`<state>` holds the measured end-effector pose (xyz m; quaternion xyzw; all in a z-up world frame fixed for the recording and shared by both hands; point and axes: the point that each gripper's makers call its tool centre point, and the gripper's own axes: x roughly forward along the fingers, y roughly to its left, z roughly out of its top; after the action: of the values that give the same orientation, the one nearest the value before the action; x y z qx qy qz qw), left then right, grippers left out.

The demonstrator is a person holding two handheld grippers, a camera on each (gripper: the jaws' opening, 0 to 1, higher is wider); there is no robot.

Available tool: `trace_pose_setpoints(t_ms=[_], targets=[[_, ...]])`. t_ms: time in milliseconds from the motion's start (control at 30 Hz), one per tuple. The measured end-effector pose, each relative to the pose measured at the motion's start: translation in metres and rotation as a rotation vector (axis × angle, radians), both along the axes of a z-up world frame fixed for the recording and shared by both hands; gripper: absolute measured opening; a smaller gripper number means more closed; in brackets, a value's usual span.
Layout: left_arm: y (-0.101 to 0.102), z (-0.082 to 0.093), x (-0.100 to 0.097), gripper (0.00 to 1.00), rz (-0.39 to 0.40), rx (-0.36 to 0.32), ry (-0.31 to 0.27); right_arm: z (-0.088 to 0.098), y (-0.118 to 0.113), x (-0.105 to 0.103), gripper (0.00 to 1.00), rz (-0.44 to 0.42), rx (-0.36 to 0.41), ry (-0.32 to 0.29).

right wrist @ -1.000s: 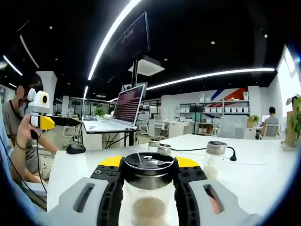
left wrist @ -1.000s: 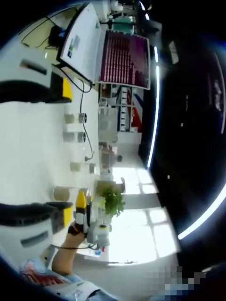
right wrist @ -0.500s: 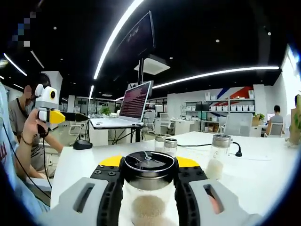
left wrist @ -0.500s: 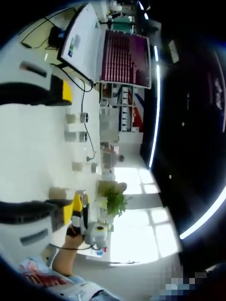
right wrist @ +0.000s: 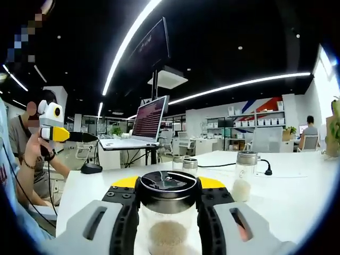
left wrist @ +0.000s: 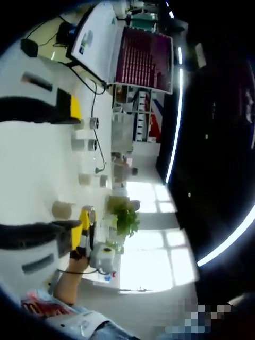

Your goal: Rotate the seasoning bottle until the label or dispensing opening points toward the visible target arrow and the bottle remains upright within the marked orientation range

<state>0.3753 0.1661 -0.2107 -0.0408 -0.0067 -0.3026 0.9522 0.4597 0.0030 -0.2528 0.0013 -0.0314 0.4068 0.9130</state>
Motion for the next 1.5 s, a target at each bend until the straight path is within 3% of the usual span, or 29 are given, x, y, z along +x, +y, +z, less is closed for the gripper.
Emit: trace_pose_setpoints(t_ms=[367, 533, 767, 1133, 1500], targets=[[-0.005, 0.001, 0.0, 0.85, 0.021, -0.013, -0.002, -0.001, -0.001, 0.002, 0.4, -0.044, 0.006, 0.005], [-0.008, 0.007, -0.004, 0.91, -0.002, -0.023, -0.027, -0.001, -0.002, 0.003, 0.4, -0.078, 0.013, -0.001], [-0.003, 0.011, -0.003, 0.91, 0.014, 0.006, -0.061, -0.002, -0.001, 0.004, 0.4, -0.138, 0.011, 0.002], [0.004, 0.008, 0.004, 0.97, 0.041, -0.016, -0.019, -0.003, -0.004, 0.007, 0.41, -0.24, 0.049, 0.006], [-0.002, 0.009, 0.004, 1.0, 0.028, -0.022, -0.029, -0.002, -0.006, 0.009, 0.41, -0.342, 0.066, -0.02]])
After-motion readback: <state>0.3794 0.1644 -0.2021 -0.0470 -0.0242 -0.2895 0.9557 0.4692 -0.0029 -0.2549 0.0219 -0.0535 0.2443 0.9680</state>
